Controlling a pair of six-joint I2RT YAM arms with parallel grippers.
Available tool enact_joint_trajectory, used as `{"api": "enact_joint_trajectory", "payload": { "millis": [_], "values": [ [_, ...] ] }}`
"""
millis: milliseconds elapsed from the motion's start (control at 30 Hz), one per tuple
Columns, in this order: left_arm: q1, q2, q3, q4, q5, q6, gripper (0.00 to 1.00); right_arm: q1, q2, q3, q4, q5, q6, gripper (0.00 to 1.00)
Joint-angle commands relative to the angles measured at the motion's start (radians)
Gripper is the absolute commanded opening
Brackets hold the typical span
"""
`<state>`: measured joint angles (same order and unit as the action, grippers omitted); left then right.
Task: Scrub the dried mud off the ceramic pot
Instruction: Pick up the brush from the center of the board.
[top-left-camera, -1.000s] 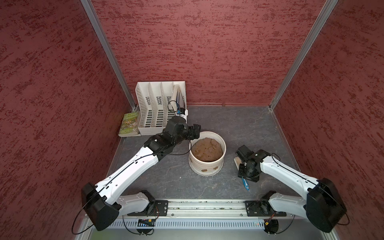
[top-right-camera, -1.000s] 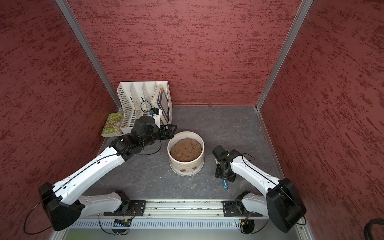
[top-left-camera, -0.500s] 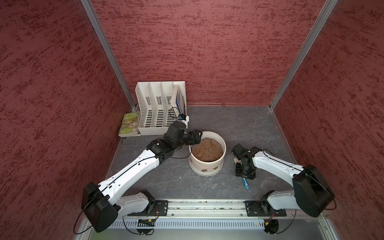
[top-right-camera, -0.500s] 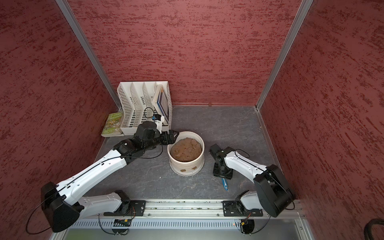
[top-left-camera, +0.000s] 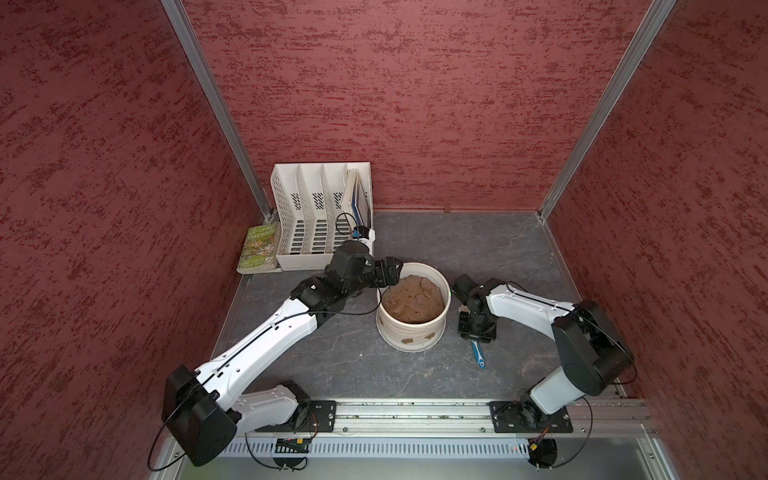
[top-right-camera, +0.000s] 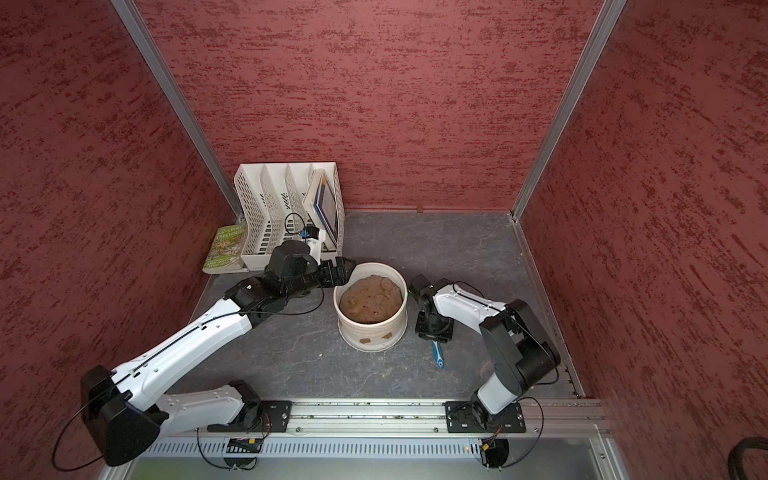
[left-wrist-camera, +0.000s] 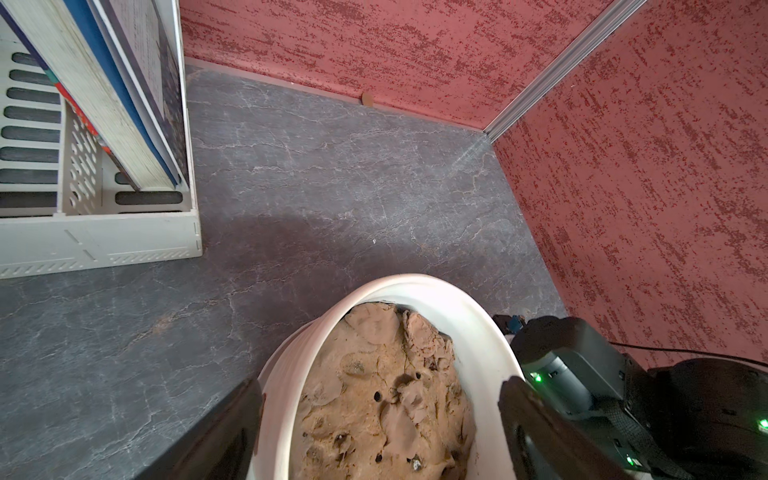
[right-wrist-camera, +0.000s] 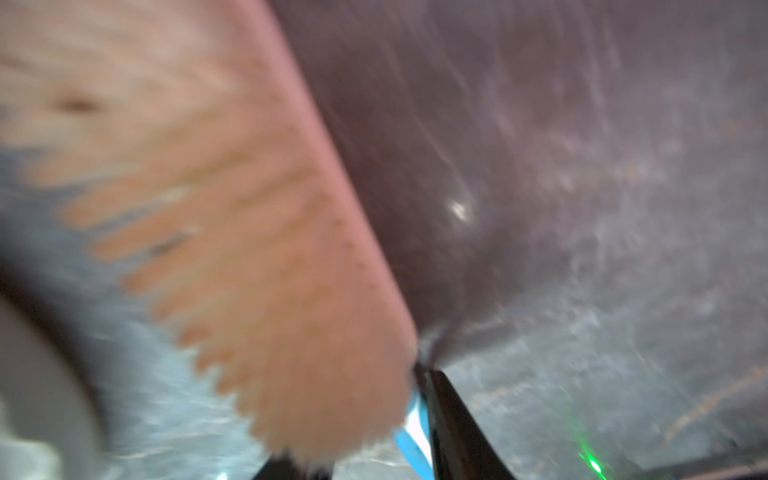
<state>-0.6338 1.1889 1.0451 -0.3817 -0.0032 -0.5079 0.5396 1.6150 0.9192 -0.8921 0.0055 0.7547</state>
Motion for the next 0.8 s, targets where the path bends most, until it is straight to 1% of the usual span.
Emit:
{"api": "enact_joint_trajectory", "payload": {
  "millis": [0, 167, 233, 300, 433, 567, 667, 700, 733, 767],
  "values": [
    [0.015, -0.025, -0.01, 0.007, 0.018, 0.012, 0.93, 0.007, 0.013, 0.037, 0.048, 0.021, -0.008, 0.39],
    [0.029, -0.037, -0.042, 0.02, 0.032, 0.006, 0.93, 0.008, -0.018, -0.025, 0.037, 0.03, 0.009, 0.45],
    [0.029, -0.038, -0.047, 0.02, 0.037, 0.005, 0.93, 0.007, -0.036, -0.062, 0.05, 0.013, 0.027, 0.45],
    [0.031, -0.039, -0.05, 0.02, 0.039, 0.003, 0.93, 0.007, -0.045, -0.095, 0.063, 0.004, 0.042, 0.43],
    [0.035, -0.038, -0.049, 0.025, 0.051, -0.009, 0.94, 0.008, -0.03, -0.116, 0.083, 0.006, 0.046, 0.33],
    [0.044, -0.045, -0.042, 0.027, 0.079, -0.015, 0.95, 0.008, -0.026, -0.104, 0.08, 0.035, 0.039, 0.19],
    [0.049, -0.053, -0.039, 0.034, 0.103, -0.012, 0.96, 0.007, -0.06, -0.106, 0.087, 0.065, 0.033, 0.09],
    [0.049, -0.052, -0.03, 0.029, 0.107, -0.005, 0.96, 0.008, -0.077, -0.107, 0.09, 0.077, 0.028, 0.02],
    [0.051, -0.048, -0.019, 0.021, 0.109, 0.004, 0.98, 0.008, -0.094, -0.111, 0.096, 0.082, 0.023, 0.0],
    [0.052, -0.043, -0.009, 0.013, 0.11, 0.011, 1.0, 0.008, -0.114, -0.115, 0.102, 0.087, 0.02, 0.0]
  ]
}}
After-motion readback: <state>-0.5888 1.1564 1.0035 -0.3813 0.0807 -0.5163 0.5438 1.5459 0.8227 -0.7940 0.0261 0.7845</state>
